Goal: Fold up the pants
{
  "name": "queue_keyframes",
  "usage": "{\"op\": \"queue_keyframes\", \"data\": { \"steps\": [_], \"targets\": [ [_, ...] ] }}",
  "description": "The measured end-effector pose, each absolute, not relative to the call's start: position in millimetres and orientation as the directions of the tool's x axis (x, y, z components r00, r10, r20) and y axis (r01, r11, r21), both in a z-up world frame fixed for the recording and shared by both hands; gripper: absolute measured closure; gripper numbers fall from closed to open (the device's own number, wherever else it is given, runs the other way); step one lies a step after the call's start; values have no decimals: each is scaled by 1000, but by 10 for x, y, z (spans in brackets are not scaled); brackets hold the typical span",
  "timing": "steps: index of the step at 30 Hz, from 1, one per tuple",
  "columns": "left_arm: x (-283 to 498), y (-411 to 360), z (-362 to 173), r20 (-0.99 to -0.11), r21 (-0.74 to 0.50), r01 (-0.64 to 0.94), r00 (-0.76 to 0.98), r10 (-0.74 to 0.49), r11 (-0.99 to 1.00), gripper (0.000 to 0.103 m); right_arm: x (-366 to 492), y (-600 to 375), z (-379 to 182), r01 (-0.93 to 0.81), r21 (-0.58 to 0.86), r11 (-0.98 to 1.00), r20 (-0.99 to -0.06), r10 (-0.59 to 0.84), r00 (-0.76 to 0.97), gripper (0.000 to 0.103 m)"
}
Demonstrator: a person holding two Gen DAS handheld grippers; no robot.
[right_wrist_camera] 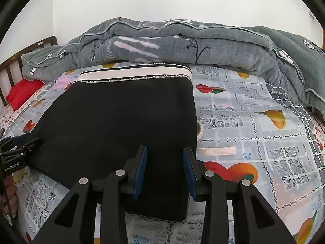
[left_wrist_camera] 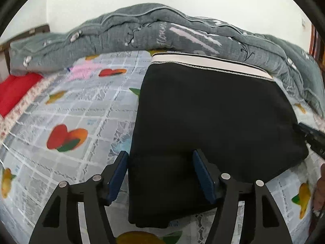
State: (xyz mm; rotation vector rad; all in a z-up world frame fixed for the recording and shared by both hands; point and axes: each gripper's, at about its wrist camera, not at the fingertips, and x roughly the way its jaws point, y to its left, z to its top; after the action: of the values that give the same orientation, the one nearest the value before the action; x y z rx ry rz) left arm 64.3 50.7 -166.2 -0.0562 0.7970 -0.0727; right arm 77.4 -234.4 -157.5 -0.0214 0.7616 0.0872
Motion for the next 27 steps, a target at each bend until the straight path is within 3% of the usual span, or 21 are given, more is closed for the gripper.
{"op": "queue_keyframes", "data": {
  "steps": [6,13,19,23,27],
  "targets": [
    [631,606,-1708,-738,-182,32,656,-158,983,35,757,-2367,-1572,-72,20,997,-709,65,703,62],
    [454,469,-1676,-762,-108,39,638,-108,993,36,693,-2501,-1600,-53,102,993,-740,111,664,59],
    [357,527,-1642,-802,-144,2,586,-118,990,36,432,-2431,-1607,-44,-10,999,-755,21,656,59],
    [241,455,-1588,-841,-96,-3,535,-80,995,37,210,-2524,-1512,-10,5,1000,-760,11,649,59],
    [47,389,-1369,-813,-94,23,575,-90,995,37,-4,-2606,-1348,15,7,1000,-755,-5,656,59]
  ]
}}
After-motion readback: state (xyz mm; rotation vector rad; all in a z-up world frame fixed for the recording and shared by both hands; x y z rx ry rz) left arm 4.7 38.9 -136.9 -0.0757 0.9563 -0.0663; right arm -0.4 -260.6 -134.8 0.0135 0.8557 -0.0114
